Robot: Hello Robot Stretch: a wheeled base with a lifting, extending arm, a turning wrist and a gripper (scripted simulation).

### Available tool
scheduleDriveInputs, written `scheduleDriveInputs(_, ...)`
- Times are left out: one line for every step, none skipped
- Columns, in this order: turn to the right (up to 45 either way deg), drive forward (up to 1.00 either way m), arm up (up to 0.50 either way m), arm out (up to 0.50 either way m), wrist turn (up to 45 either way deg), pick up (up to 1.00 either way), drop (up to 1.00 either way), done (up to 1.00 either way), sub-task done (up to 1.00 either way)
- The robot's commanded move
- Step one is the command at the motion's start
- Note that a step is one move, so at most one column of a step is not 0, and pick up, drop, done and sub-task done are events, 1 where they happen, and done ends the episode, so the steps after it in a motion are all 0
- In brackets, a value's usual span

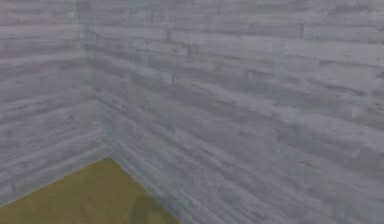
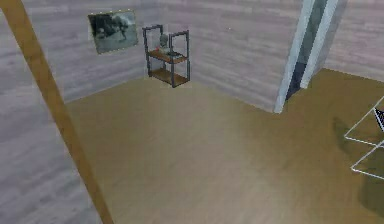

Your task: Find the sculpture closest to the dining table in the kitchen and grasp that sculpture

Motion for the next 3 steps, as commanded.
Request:
scheduleDriveInputs(-45.0, 0.00, 0.00, 0.00, 0.0, 0.00, 0.00, 0.00, 0.00)
scheduleDriveInputs(0.0, 0.75, 0.00, 0.00, 0.0, 0.00, 0.00, 0.00, 0.00)
scheduleDriveInputs(-33.0, 0.00, 0.00, 0.00, 0.0, 0.00, 0.00, 0.00, 0.00)
